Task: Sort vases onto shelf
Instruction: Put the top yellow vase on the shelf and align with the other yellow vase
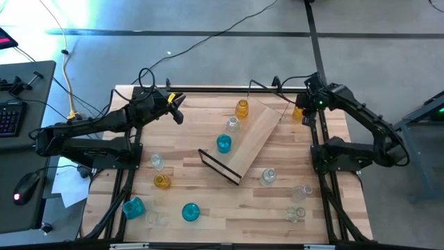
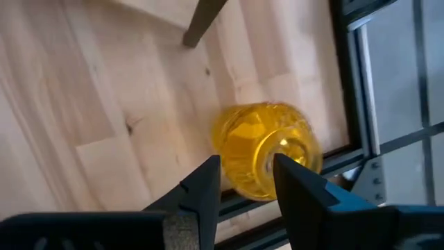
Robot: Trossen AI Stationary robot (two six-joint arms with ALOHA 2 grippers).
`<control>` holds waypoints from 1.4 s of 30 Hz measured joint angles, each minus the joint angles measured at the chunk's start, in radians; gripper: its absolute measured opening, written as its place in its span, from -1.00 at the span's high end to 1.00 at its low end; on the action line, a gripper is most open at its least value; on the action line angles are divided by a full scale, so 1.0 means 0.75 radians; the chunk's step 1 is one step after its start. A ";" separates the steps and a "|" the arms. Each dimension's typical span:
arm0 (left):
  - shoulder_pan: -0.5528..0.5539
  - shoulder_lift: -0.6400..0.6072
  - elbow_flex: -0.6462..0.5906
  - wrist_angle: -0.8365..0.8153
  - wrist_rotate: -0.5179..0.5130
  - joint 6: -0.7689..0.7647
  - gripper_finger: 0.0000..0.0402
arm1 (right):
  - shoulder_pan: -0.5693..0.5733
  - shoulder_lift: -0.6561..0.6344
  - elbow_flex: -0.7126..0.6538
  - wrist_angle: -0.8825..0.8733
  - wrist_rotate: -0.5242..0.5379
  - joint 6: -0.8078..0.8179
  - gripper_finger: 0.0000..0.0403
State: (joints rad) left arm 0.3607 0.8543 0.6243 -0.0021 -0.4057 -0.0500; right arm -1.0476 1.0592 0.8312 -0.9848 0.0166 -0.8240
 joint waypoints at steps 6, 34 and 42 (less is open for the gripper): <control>-0.005 0.000 0.000 -0.001 0.012 -0.001 0.64 | -0.033 0.002 -0.035 0.025 0.038 -0.021 0.42; -0.005 0.000 0.000 -0.002 0.075 0.000 0.64 | -0.057 0.080 -0.040 0.165 -0.026 0.228 0.42; -0.005 0.000 0.000 -0.022 0.075 0.002 0.64 | -0.030 0.103 -0.040 0.196 0.008 0.317 0.42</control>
State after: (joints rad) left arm 0.3573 0.8543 0.6243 -0.0185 -0.3492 -0.0482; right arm -1.0702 1.1367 0.8013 -0.8375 0.0228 -0.5865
